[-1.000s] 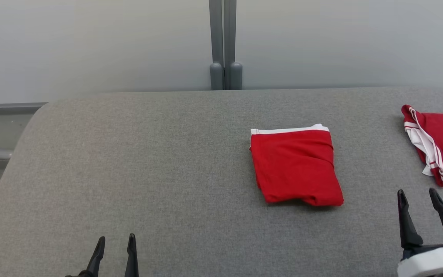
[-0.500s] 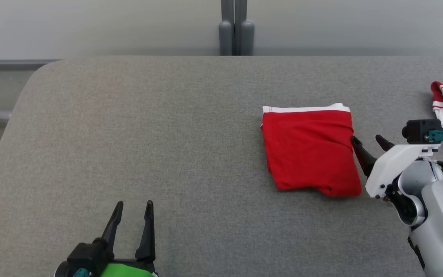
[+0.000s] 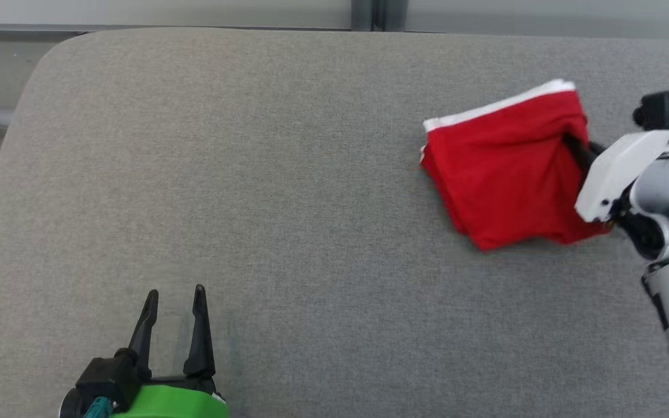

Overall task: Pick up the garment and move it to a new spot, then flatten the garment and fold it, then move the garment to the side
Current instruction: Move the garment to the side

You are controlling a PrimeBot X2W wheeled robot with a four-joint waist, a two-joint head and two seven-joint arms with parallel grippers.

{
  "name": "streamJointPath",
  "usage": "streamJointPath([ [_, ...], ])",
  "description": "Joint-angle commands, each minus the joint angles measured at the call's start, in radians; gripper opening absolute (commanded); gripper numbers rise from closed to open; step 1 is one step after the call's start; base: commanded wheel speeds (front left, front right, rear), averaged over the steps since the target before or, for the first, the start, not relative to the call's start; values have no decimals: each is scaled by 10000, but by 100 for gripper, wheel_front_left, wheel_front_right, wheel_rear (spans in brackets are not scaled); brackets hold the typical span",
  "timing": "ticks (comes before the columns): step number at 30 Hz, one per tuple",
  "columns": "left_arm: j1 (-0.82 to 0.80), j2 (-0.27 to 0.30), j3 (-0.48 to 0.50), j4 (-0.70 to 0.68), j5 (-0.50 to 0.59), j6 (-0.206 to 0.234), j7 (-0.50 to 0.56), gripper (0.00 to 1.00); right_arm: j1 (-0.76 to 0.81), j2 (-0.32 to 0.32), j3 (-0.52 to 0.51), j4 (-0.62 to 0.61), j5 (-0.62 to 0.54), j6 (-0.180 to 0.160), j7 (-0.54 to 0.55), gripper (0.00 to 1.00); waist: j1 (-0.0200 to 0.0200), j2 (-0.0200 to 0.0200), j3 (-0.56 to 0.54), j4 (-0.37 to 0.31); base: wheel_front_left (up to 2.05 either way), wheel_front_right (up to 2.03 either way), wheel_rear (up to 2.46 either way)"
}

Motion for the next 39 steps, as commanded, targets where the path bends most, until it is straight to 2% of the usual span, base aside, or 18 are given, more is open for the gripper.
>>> streamJointPath([
  [1,-263,17,37,-34,148,-106,-23,100,-228,-571,-156,-527,-7,-11,352,0,-1,0,690,-1086,0,0,0],
  [4,-712,22,-19,-32,376,-288,-23,100,-692,-1489,-688,-1450,85,-9,1230,0,-1,0,1249,-1438,0,0,0],
  [8,-1374,26,-157,15,471,-456,-23,100,-1244,-2562,-1470,-1865,-16,-5,2485,0,-1,0,1998,-1486,0,0,0],
  [15,-1854,26,-277,212,626,-615,-21,100,-2093,-4094,-2441,-1068,-475,-5,4134,0,-1,0,2740,-1100,0,0,0],
  [17,-1788,25,-211,228,597,-600,-23,100,-2190,-4595,-2660,-782,-866,-6,4251,0,-1,0,2812,-986,0,0,0],
  [19,-1685,25,-142,261,611,-600,-23,100,-2222,-4808,-2794,-483,-1145,-5,4192,0,-1,0,2835,-914,0,0,0],
  [20,-1625,26,-88,273,624,-604,-23,100,-2260,-4919,-2925,-291,-1452,-5,4027,34,-1,0,2848,-885,0,0,0],
  [21,-1599,25,-61,283,627,-621,-23,100,-2245,-5031,-2965,-124,-1671,-5,3894,85,-1,0,2853,-850,0,0,0],
  [22,-1581,25,-32,284,625,-633,-23,100,-2236,-5142,-3049,49,-1914,-6,3741,100,-1,0,2857,-829,0,0,0],
  [24,-1566,23,32,281,607,-635,-23,100,-2268,-5227,-3202,376,-2338,-6,3373,100,-1,0,2862,-803,0,0,0],
  [27,-1538,23,133,302,532,-605,-21,100,-2324,-5028,-3532,869,-2817,-6,2922,100,-1,0,2831,-841,0,0,0],
  [30,-1495,23,177,312,503,-595,-21,100,-2273,-5081,-3567,927,-3402,-6,2007,100,-1,0,2731,-925,0,0,0],
  [36,-1180,23,387,232,425,-550,-23,100,-2013,-4213,-3126,118,-3222,-9,-563,100,-1,0,1994,-1241,0,0,0],
  [39,-903,26,552,173,379,-541,-23,100,-1429,-3458,-2832,-594,-2895,-11,-1940,100,-1,0,1230,-1359,0,0,0],
])
